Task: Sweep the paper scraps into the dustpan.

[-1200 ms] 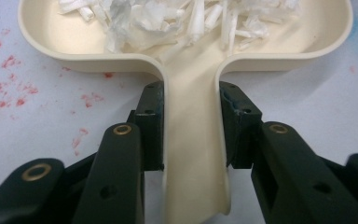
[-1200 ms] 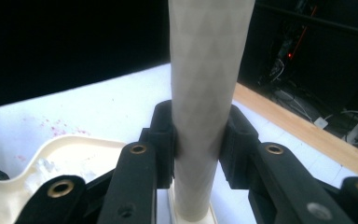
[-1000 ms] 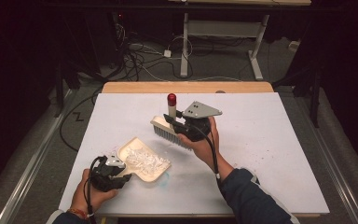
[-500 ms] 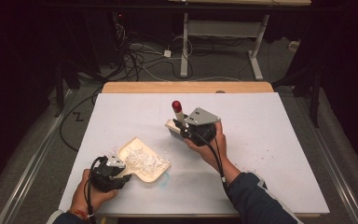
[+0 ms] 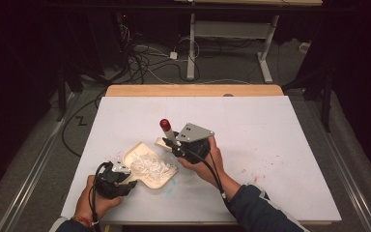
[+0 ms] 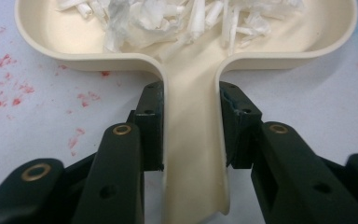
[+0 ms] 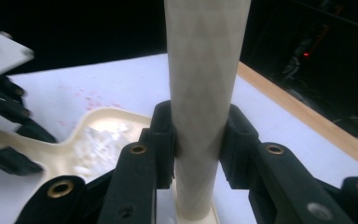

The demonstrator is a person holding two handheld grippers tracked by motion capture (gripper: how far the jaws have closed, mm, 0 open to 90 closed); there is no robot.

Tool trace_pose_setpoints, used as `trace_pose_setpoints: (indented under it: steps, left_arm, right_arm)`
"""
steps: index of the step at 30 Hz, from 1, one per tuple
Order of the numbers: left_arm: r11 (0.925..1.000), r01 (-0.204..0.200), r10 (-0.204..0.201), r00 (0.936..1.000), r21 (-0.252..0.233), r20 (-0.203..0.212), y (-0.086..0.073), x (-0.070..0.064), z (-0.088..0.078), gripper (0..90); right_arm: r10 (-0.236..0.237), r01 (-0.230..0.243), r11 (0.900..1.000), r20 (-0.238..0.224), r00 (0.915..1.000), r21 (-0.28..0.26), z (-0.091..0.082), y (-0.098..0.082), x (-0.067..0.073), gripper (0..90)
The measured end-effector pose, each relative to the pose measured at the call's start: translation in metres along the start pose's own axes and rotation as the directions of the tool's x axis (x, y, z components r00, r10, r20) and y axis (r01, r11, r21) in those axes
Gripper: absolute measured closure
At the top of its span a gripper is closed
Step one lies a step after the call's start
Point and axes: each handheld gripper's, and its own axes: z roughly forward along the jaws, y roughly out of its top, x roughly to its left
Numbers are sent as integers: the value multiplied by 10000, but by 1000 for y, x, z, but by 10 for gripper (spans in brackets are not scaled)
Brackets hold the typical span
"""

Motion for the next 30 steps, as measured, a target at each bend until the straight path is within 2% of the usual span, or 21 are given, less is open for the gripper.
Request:
trace_pose_setpoints:
  steps: [2, 3, 5, 7, 10, 17, 21, 26, 29, 30]
  left_arm:
    - [10000, -7, 7, 10000, 6, -4, 0, 0, 0, 634]
    - [10000, -8, 8, 10000, 7, -1, 0, 0, 0, 634]
    - [10000, 9, -9, 10000, 11, 6, 0, 0, 0, 634]
    - [10000, -9, 9, 10000, 19, -8, 0, 0, 0, 634]
    - [10000, 9, -9, 10000, 9, 13, 0, 0, 0, 634]
    - [10000, 0, 0, 10000, 13, -12, 0, -1, 0, 634]
    - [10000, 8, -8, 10000, 58, -8, 0, -1, 1, 634]
    - [10000, 43, -43, 10000, 27, -3, 0, -1, 1, 634]
    - [10000, 59, -59, 10000, 38, -23, 0, -1, 1, 634]
    - [10000, 64, -64, 10000, 33, -31, 0, -2, 1, 634]
  right_arm:
    - [59, -63, 9999, -299, 9995, -131, 1, 3, 6, 706]
    - [86, -97, 9998, -677, 9977, -167, 1, 6, 10, 706]
    - [113, -129, 9997, -778, 9969, -197, 1, 7, 11, 706]
    - [238, -297, 9984, -1208, 9924, -472, -3, 14, 14, 706]
    - [263, -348, 9975, -1338, 9907, -622, -7, 17, 14, 706]
    - [238, -327, 9952, -952, 9952, -926, -16, 23, 6, 706]
    - [571, -645, 9943, -867, 9946, -849, -18, 20, -4, 706]
    - [566, -594, 9962, -440, 9974, -636, -21, 13, -13, 706]
    - [446, -444, 9971, 22, 9990, -614, -18, 9, -18, 706]
    - [492, -493, 9968, -39, 9988, -634, -16, 8, -22, 706]
